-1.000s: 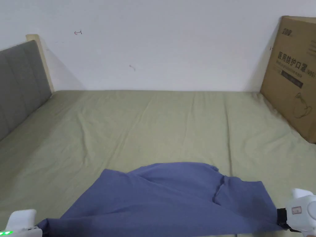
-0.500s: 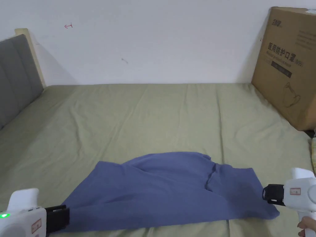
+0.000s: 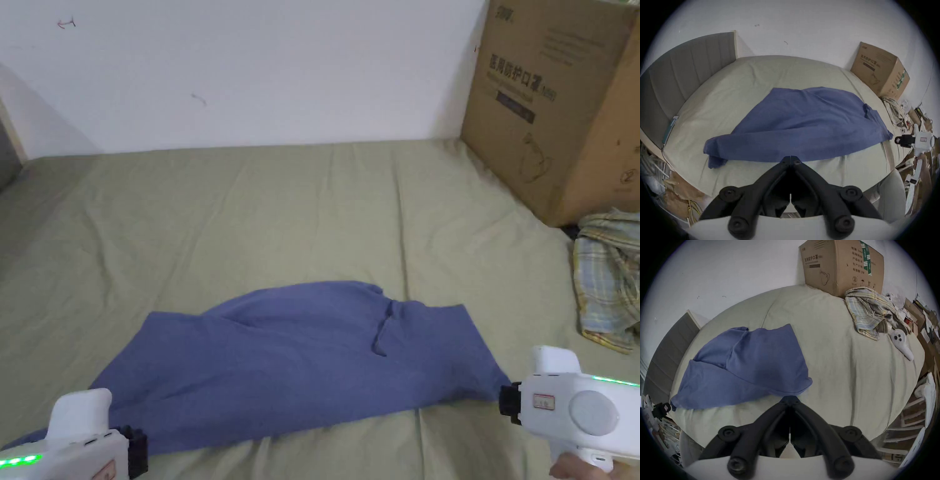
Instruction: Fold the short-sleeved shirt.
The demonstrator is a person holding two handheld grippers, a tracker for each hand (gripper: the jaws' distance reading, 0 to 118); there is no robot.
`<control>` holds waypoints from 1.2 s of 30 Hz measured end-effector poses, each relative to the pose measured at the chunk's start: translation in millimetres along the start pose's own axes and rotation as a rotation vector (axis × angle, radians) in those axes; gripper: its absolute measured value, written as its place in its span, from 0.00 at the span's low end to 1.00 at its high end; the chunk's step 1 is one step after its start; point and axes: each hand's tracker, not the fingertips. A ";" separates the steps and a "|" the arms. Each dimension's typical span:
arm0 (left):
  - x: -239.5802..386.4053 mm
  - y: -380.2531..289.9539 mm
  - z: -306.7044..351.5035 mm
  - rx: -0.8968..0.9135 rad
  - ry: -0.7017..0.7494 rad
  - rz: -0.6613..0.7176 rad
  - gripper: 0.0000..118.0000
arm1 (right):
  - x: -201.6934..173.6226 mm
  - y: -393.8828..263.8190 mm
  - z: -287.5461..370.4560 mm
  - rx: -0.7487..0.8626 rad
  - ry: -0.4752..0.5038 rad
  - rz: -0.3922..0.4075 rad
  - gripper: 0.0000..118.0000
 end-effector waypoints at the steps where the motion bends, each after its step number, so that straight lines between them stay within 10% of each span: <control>1: 2.0 0.4 -1.6 0.001 0.000 -0.004 0.00 | 0.8 2.6 -0.4 0.006 0.000 -0.008 0.01; 6: 7.5 11.5 -16.5 -0.022 -0.009 -0.021 0.00 | 2.4 25.7 -11.2 0.013 0.046 0.000 0.63; 13: 15.2 23.5 -33.7 -0.042 -0.021 -0.046 0.00 | 4.0 52.9 -57.3 -0.046 0.066 -0.006 0.62; 16: 14.4 26.1 -42.0 -0.060 -0.025 -0.044 0.00 | -0.9 45.6 -79.5 -0.106 0.010 0.036 0.40; 18: 13.8 27.2 -43.0 -0.063 -0.024 -0.039 0.00 | -4.6 47.1 -66.6 -0.068 0.031 0.048 0.06; 36: -16.1 111.6 -92.0 -0.066 0.005 -0.035 0.11 | -45.9 83.6 -50.2 -0.034 0.033 0.137 0.06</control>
